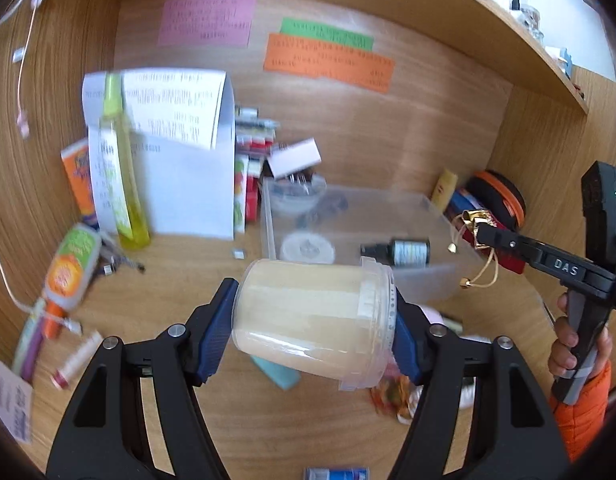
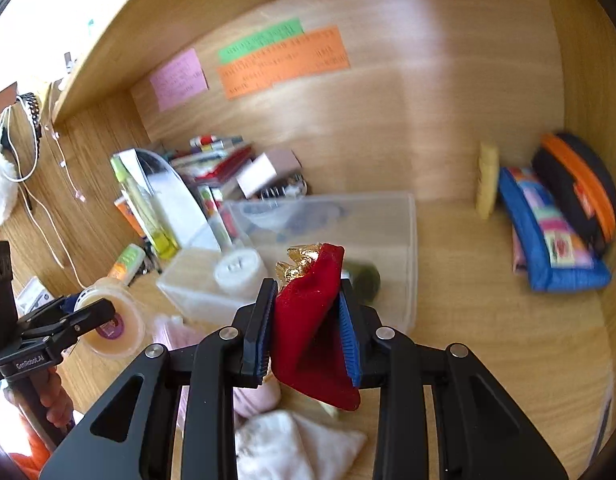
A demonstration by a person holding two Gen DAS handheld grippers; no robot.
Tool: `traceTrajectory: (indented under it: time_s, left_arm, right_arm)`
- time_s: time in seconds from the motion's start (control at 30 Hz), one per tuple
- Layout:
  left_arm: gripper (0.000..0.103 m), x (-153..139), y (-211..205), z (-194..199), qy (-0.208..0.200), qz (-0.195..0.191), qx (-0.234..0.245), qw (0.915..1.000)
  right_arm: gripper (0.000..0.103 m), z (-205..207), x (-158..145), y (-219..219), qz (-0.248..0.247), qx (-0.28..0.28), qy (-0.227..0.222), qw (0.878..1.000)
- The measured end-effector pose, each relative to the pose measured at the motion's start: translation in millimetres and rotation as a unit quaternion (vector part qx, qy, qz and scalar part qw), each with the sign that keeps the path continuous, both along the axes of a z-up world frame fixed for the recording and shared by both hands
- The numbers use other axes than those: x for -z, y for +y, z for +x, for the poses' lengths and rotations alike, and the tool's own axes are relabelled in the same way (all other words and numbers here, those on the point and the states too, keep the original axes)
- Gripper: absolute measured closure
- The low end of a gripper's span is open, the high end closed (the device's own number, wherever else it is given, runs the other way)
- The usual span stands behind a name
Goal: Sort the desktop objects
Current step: 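Carry the pouch and tape roll over the clear box and release both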
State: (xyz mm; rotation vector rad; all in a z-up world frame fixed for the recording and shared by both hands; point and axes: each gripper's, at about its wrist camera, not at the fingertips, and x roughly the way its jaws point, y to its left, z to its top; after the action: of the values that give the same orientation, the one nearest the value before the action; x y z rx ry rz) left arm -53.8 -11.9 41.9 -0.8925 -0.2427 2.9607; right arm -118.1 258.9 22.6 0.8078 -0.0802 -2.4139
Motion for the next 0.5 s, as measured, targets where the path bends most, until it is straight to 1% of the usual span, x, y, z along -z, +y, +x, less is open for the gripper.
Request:
traceTrajectory:
  time_s: [0.13, 0.3, 0.5]
  left_arm:
    - [0.035, -15, -4, -17, 0.013, 0.002, 0.003, 0.9999]
    - [0.035, -26, -4, -40, 0.022, -0.012, 0.001, 0.9997]
    - [0.035, -32, 5, -67, 0.02, -0.004, 0.026, 0.9995]
  right_arm:
    - [0.076, -7, -17, -11, 0.014, -0.002, 0.027, 1.0]
    - [0.076, -15, -28, -21, 0.021, -0.004, 0.048, 0.999]
    - [0.076, -32, -31, -35, 0.013, -0.017, 0.046, 0.999]
